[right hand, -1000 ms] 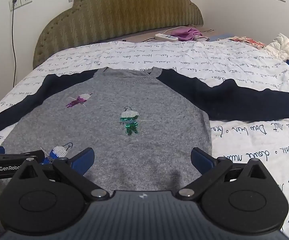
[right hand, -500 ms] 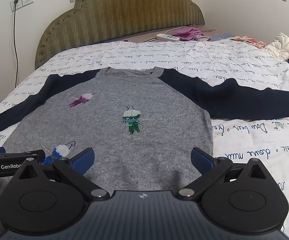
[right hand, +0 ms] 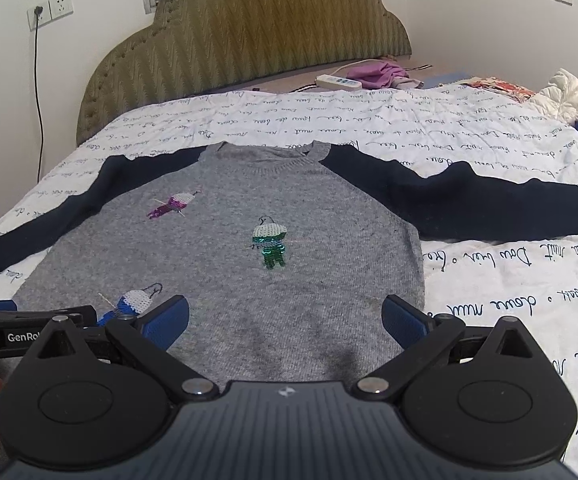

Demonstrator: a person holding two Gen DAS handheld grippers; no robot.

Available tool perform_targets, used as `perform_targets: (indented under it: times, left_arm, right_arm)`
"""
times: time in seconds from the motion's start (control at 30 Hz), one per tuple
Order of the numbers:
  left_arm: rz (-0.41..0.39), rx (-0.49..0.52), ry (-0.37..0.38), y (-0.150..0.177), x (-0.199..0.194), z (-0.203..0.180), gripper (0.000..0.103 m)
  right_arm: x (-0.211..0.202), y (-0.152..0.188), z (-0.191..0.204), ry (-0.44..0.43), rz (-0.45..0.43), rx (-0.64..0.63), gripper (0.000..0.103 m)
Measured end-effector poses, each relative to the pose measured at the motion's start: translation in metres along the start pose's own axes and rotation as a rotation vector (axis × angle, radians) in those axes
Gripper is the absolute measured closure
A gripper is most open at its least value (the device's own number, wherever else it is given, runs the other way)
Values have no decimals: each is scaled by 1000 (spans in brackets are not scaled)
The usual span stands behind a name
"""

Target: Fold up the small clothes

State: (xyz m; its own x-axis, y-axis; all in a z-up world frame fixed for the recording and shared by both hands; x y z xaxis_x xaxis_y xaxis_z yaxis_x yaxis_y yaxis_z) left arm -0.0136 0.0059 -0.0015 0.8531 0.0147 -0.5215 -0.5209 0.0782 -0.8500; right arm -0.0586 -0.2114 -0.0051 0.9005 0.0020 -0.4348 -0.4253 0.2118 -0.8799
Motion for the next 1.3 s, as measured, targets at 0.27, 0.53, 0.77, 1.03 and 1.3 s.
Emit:
perform_targets:
  times: [0.27,0.53,0.77,1.03,1.3]
  left_arm:
    - [-4,5,-6,0,-5,2,0]
    - [-8,10,-6,0,-7,1,0]
    - [-8,12,-6,0,-9,0,0]
    - [-10,17,-8,1,-10,-1,0]
    - [-9,20,-10,1,-11,-2,0]
  right_arm:
    - [-6,-1,-4,-1,-8,15,0]
    - [-10,0,-3,-21,-18,13,0]
    - [-11,0,-3,-24,-18,13,0]
    - [-12,1,-3,-24,-19,11,0]
    - [-14,0,-7,-30,-33,16,0]
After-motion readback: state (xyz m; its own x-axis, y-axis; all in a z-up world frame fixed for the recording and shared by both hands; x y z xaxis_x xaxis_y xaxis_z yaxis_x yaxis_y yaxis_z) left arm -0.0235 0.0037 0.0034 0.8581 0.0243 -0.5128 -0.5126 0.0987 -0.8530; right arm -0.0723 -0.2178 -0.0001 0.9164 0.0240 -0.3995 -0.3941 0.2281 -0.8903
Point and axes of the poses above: each gripper's, at about its wrist camera, not at the fingertips, and x roughly the way its jaws point, z to its left, y to its underside, the point moved 1 cm from there along x, roughly the way its jaws point, and after that the axes turned 14 degrees about -z, right-handed, at the moved point
